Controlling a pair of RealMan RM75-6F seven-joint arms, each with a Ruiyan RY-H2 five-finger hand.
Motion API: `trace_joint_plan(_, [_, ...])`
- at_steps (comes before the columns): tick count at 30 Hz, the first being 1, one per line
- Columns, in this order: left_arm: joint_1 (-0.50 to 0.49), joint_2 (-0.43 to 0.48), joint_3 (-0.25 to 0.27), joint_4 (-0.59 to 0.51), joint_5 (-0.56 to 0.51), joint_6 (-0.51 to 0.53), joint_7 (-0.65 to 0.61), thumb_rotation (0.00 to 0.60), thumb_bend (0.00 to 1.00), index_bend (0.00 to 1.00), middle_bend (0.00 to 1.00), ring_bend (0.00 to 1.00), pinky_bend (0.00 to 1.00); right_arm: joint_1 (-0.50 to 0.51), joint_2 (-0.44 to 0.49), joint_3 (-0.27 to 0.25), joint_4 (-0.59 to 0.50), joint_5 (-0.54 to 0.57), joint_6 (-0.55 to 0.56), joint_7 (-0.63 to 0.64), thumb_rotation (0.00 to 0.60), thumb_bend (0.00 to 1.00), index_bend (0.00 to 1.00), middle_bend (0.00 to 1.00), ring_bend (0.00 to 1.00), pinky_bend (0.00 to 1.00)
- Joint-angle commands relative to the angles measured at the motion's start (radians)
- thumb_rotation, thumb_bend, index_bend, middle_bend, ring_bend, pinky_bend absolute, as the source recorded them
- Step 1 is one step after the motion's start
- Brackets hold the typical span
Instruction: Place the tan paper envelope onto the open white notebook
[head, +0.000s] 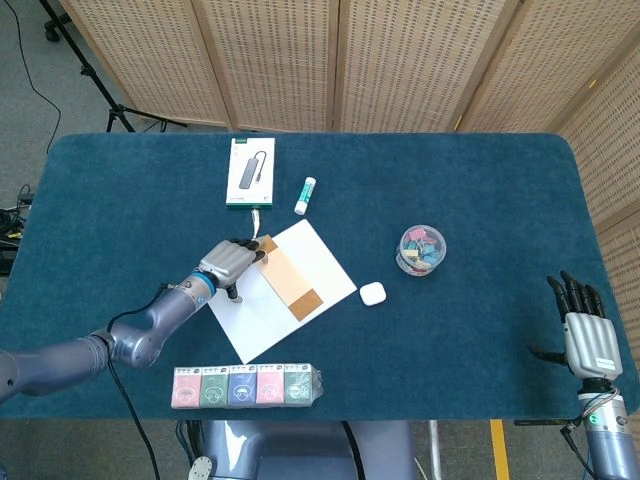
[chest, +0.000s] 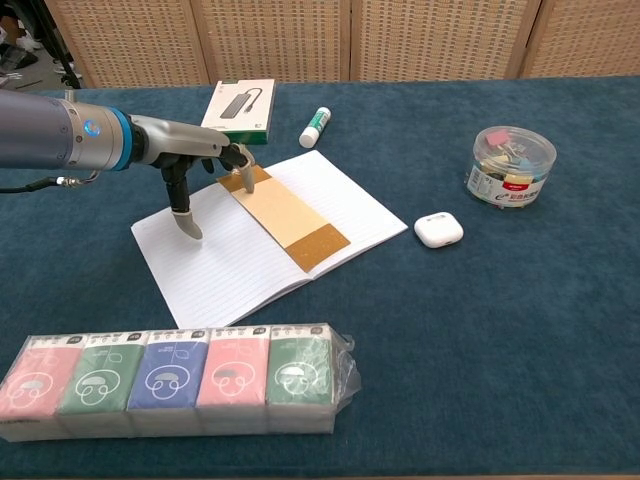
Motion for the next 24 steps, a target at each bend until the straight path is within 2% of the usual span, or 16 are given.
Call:
trace_joint_plan(1, [-0.004,0.000,0.005,-0.004,0.002,-0.002,0.005,0.600,0.12,0.26,0.06,0.11,0.17,0.000,0.001,0.000,0.000,0.000,0.000,0.001,0.600,0.00,0.00,0.00,0.00,0.00])
trace_joint_plan(24, [-0.038,-0.006,0.028,-0.018,-0.033,0.004,0.038,0.600,0.12,0.26,0.06,0.11,0.17,-0.002,0.004,0.003,-0.001,0.004,0.000,0.006,0.600,0.00,0.00,0.00,0.00,0.00])
